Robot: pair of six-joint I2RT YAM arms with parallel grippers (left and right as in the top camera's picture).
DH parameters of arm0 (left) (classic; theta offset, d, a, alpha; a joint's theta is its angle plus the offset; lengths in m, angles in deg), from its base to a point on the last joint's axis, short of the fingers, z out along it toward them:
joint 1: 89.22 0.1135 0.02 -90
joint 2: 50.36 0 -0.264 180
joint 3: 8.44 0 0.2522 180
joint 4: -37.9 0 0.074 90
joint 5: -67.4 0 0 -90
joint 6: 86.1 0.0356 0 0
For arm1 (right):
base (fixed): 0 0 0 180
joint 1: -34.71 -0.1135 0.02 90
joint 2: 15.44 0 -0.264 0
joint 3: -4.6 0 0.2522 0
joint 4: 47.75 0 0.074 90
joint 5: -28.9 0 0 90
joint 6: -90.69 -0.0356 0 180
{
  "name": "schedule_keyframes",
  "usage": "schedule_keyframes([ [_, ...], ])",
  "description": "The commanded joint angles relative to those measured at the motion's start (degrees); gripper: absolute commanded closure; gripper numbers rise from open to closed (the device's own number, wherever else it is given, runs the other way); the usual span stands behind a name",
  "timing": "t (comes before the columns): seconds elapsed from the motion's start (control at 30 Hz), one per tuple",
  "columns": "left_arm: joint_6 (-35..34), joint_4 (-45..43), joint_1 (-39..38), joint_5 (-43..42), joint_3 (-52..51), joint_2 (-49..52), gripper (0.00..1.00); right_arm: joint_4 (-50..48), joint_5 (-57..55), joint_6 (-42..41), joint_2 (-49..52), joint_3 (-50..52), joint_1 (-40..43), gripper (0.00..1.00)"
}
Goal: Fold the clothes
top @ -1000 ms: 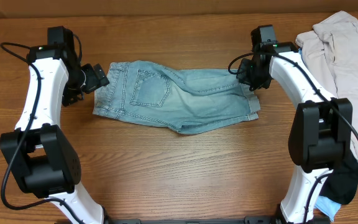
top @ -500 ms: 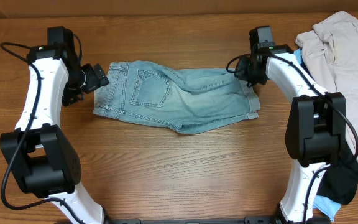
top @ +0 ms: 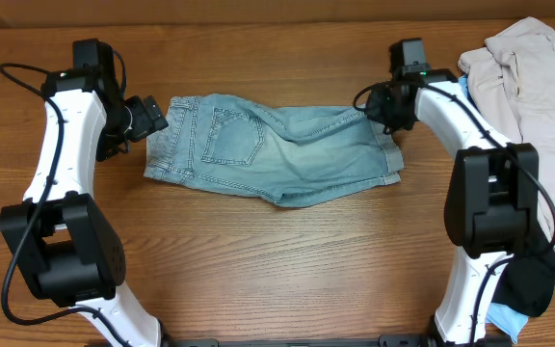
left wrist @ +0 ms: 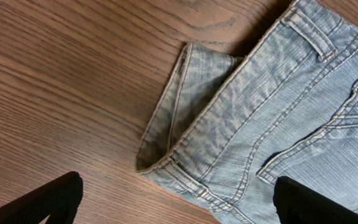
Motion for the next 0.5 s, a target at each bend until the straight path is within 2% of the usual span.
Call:
schedule_keyframes([
  [0.0,1.31,-0.44,-0.52,0.66,0.11,0.48,0.00,2.14,8.07,-0.02,-2.21,-2.38,3.93,0.50],
  [0.1,1.31,-0.59,-0.52,0.66,0.11,0.48,0.00,5.20,11.93,0.07,-3.74,-2.38,7.15,0.20],
  [0.13,1.31,-0.57,-0.52,0.66,0.11,0.48,0.00,6.91,11.89,0.46,-3.80,-2.38,8.22,0.15],
  [0.23,1.31,-0.55,-0.52,0.66,0.11,0.48,0.00,11.32,11.87,4.50,-3.58,-1.95,10.21,0.12],
  [0.47,1.31,-0.59,-0.52,0.63,0.11,0.48,0.00,16.17,11.87,10.88,-3.58,3.17,10.12,0.11],
])
